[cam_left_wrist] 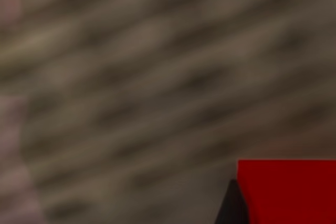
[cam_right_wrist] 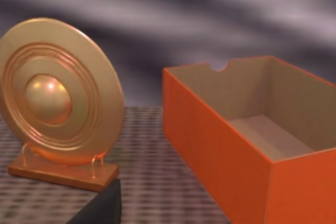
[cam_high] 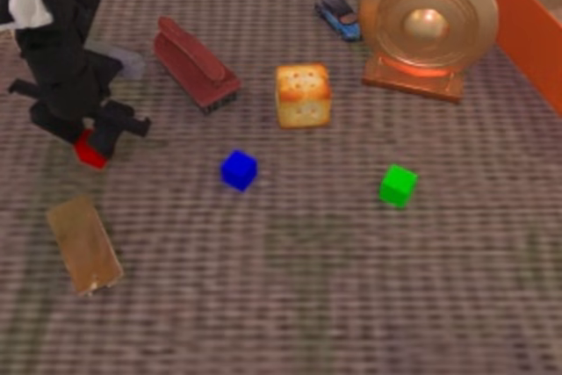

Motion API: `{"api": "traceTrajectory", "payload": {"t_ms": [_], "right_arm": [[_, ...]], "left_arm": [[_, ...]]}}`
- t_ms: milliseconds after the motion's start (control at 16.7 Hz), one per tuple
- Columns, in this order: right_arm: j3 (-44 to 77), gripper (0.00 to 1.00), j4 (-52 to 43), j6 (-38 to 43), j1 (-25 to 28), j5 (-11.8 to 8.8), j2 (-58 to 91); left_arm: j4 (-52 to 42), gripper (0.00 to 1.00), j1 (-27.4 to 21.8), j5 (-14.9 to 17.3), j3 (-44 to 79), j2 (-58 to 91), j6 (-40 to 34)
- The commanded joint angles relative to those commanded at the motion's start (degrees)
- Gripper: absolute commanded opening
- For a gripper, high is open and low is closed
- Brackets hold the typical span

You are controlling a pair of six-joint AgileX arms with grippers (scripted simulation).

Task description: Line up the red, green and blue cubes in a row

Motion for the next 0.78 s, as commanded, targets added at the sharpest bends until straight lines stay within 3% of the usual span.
{"api": "traceTrajectory", "payload": {"t_ms": [300, 780], "right_arm": [[0.0, 1.00, 0.0, 0.0, 0.0, 0.0, 0.0], [0.0, 1.00, 0.0, 0.0, 0.0, 0.0, 0.0]], "left_arm": [[-1.9, 0.00, 0.0, 0.7, 1.6, -2.6, -0.3], [-14.6, 0.00, 1.1, 0.7, 10.5, -6.3, -0.5]]}}
